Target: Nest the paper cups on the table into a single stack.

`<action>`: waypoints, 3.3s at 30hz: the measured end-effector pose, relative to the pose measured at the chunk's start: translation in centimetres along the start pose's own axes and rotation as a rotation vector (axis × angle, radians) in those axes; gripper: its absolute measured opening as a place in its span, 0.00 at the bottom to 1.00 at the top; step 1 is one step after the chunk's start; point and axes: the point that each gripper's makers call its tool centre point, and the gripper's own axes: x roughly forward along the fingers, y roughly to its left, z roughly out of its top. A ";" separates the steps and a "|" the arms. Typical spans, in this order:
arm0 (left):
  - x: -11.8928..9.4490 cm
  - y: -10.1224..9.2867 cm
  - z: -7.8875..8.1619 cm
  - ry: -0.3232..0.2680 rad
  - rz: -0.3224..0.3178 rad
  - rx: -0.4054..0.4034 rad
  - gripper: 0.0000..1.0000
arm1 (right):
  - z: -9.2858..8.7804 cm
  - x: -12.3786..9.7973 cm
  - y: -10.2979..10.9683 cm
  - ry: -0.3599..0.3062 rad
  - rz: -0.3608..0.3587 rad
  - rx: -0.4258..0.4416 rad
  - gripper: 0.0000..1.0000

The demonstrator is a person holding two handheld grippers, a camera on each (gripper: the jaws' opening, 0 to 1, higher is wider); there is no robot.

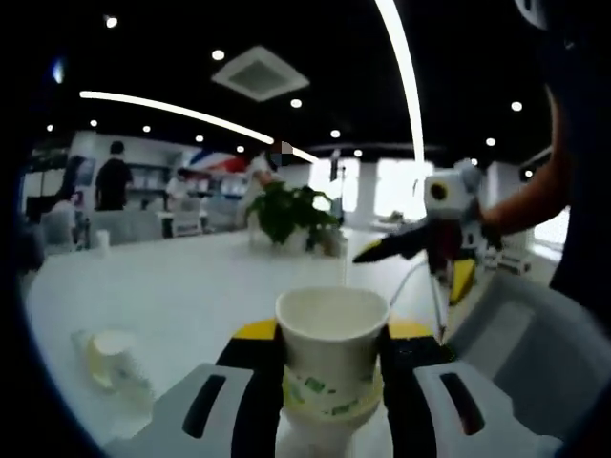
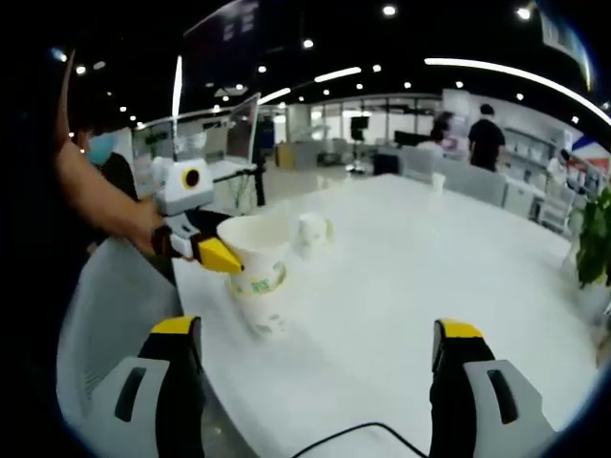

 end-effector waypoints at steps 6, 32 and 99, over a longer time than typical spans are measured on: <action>0.0 -0.1 -1.1 0.043 0.005 0.020 0.38 | -0.2 0.0 0.1 -0.001 0.000 0.005 0.99; 0.1 1.6 2.1 0.022 0.073 -0.037 0.82 | 0.3 0.2 0.1 -0.012 -0.001 0.012 0.99; -11.5 10.1 -0.4 0.175 0.379 -0.024 0.98 | 1.1 0.5 -6.3 -0.074 -0.092 0.057 1.00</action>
